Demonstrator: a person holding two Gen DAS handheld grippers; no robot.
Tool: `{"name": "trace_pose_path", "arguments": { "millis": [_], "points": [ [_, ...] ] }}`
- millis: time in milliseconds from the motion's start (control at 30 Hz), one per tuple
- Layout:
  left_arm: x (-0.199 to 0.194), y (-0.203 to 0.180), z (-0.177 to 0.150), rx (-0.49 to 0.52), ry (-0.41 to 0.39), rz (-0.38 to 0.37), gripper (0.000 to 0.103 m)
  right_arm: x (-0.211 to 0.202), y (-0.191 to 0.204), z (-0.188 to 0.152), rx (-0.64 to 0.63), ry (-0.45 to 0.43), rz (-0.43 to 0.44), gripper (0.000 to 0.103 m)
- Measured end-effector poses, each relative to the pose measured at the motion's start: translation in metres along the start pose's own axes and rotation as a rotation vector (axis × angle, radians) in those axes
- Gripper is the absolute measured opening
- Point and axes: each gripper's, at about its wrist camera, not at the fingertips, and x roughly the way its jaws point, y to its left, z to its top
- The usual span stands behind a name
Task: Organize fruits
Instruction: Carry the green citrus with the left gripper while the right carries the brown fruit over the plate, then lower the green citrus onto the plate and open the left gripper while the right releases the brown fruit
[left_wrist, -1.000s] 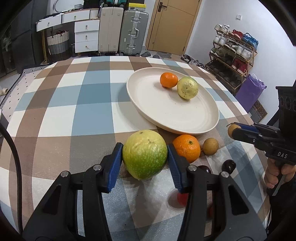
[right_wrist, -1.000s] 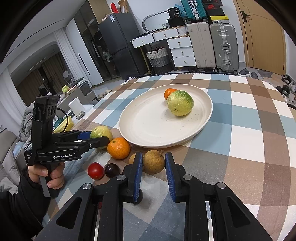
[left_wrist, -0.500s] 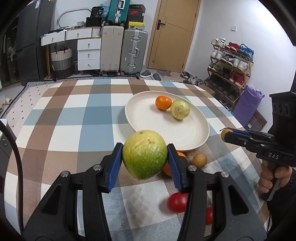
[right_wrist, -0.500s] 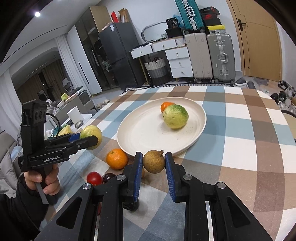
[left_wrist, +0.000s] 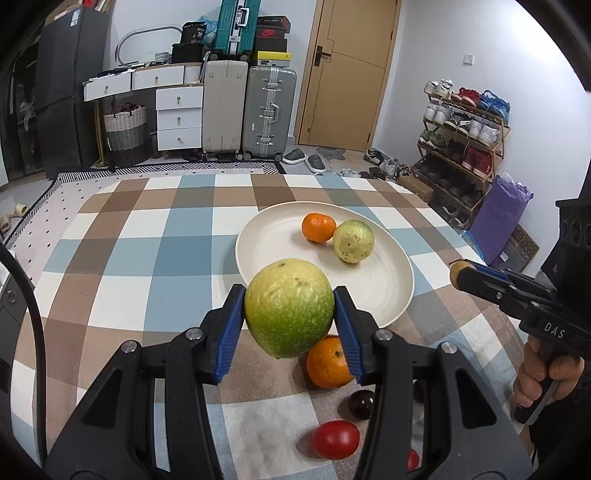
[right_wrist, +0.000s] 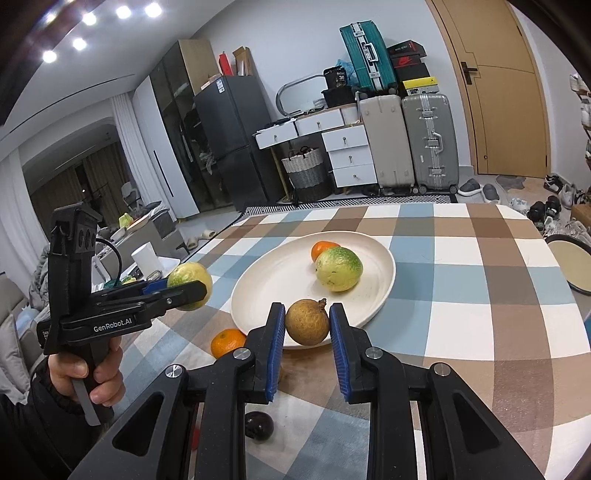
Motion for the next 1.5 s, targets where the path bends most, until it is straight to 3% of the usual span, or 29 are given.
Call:
{"name": "trace_pose_path", "arguments": {
  "millis": [567,967,1500],
  "points": [
    [0.025,-0.005,0.013,-0.005,-0.006,0.041,0.045,0.01,-0.002,0.017,0.02,0.008,-0.033,0.025],
    [0.052,-0.014,0.019,0.059,0.01,0.073,0.045,0.038,-0.007,0.034,0.022,0.026,-0.038,0.025],
    [0.075,0.0,0.018,0.033,0.036,0.09,0.045,0.072,-0.013,0.025,-0.008,0.118,-0.089,0.025]
  ]
}}
